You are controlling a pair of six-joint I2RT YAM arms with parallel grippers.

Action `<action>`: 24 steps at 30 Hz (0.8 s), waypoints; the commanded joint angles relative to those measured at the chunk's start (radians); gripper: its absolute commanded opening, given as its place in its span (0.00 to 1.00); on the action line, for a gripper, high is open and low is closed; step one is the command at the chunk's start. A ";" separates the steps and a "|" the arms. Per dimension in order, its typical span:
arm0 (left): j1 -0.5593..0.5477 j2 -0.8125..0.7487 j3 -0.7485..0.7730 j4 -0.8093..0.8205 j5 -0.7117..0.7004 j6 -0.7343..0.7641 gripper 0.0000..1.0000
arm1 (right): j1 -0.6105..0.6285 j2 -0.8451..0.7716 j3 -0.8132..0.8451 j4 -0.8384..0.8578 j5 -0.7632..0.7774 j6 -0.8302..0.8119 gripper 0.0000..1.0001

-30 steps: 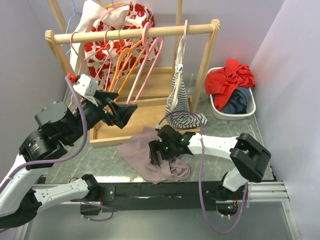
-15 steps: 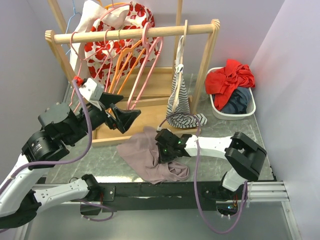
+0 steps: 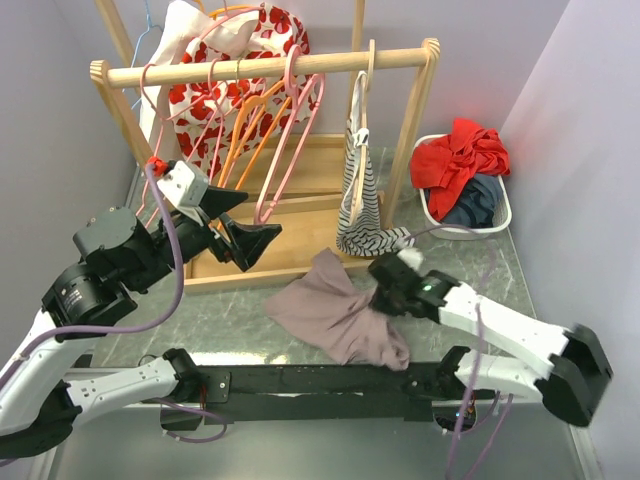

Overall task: Remove the tank top from the hanger
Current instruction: Pick up the tank top from the corner of the board, then place the tank top in the bin.

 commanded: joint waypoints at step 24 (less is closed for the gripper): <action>0.001 0.009 0.014 0.085 0.028 -0.013 0.99 | -0.555 0.060 0.813 0.026 0.655 -0.103 0.00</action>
